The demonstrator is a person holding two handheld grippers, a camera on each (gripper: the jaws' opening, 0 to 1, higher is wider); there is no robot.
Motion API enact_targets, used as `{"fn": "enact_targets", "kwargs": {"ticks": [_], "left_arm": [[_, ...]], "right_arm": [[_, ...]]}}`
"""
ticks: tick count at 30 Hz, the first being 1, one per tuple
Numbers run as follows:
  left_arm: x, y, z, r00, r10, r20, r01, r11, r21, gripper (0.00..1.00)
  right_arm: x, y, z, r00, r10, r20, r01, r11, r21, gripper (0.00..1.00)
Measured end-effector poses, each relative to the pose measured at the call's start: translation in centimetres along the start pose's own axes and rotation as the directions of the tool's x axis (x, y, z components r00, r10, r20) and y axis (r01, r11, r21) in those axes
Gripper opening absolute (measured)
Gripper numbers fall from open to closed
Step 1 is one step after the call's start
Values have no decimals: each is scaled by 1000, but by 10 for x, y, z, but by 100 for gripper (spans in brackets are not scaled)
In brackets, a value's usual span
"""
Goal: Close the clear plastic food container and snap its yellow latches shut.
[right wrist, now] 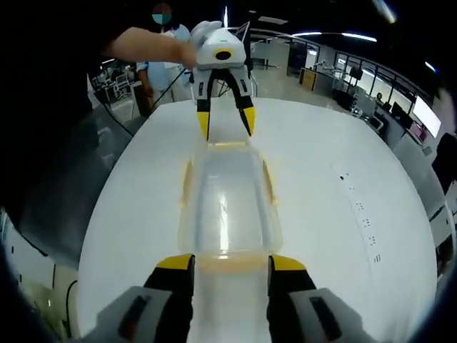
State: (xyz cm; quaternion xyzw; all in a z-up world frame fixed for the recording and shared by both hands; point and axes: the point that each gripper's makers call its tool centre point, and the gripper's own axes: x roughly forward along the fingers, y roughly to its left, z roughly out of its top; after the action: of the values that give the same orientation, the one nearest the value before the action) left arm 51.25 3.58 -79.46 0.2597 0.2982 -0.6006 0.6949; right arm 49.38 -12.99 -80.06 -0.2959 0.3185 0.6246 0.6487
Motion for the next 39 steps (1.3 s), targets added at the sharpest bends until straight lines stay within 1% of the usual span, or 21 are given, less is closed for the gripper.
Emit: {"fn": "enact_targets", "kwargs": {"ticks": [3,7,12,14,21,28,31,33,36,39], "left_arm": [[1,-2,2,1000,-4,8,4,1000,-2,40],[4,-5,0,1000,-19,-6,19,1000,10,39],[6,-4,8,1000,-18,15,18,1000,15,37],[7,-4,13,999,-21,27,21,1000,8,36],[18,-10,22,999,-44,28,43,999,30,36],[31,-13,33,997,-66,45,64,997,41,35],[37,-16,41,996,-78,49,75,995,58,35],[39,-17,46,995,-82,55,79,995,64,35],[44,-18,48,995,-87,57,83,994,71,35],[47,-21,51,994,-95,61,91,993,74,34]], "right_arm": [[1,4,2,1000,9,-1,-9,1000,-7,34],[2,6,3,1000,9,-5,-9,1000,-8,34],[2,5,7,1000,5,1,-5,1000,-4,33],[4,6,9,1000,13,3,-13,1000,-6,33],[15,5,27,1000,20,24,-19,999,-29,32],[32,8,41,999,43,30,-41,998,-49,31],[37,9,50,998,48,48,-46,998,-51,30],[39,9,52,997,50,51,-47,997,-54,29],[42,9,55,997,59,56,-55,997,-54,27],[44,6,58,997,55,62,-52,997,-52,29]]}}
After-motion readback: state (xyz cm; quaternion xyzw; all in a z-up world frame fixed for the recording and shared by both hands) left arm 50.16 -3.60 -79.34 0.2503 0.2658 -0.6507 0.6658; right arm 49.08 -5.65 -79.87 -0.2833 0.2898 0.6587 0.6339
